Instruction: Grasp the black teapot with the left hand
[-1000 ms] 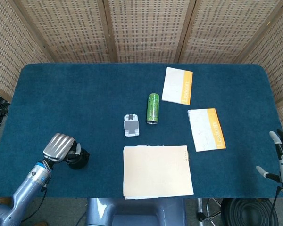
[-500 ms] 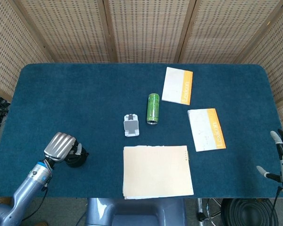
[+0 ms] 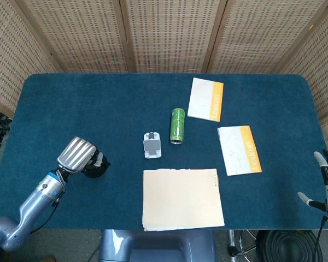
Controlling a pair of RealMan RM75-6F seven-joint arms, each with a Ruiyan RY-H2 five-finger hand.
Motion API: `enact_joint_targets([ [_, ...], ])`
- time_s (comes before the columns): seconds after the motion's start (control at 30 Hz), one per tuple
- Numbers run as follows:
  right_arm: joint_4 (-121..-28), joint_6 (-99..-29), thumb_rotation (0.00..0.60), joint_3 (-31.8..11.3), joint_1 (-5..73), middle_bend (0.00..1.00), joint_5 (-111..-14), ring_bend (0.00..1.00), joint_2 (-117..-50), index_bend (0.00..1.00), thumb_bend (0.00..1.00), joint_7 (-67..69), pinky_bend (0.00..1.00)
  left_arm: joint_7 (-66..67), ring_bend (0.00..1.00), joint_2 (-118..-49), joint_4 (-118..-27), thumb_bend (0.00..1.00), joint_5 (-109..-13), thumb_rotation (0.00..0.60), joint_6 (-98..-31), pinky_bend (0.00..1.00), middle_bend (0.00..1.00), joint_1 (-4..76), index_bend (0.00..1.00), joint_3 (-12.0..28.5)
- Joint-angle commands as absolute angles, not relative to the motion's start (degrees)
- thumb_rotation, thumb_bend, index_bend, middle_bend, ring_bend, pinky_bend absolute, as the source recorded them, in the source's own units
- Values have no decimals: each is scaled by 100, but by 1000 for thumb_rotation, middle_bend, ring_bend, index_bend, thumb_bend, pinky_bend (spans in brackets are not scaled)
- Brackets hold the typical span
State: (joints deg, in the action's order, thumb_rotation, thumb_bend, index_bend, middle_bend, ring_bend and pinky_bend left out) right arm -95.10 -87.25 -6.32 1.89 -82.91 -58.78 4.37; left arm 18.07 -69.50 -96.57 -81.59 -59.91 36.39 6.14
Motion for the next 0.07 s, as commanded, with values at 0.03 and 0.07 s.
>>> enact_joint_targets([
  [0.03,-9506,-8719,600,-636,192,0,-8283,0,-5878,0,0,445,0,1742,871,-6987,-9367,1000,-8287,600,-5842,817,1000,3851,1000,722],
  [0.07,-9501,-8715,600,-638,193,0,-8278,0,-5877,0,0,450,0,1746,871,-7003,-9310,1000,-8297,600,-5814,817,1000,3889,1000,734],
])
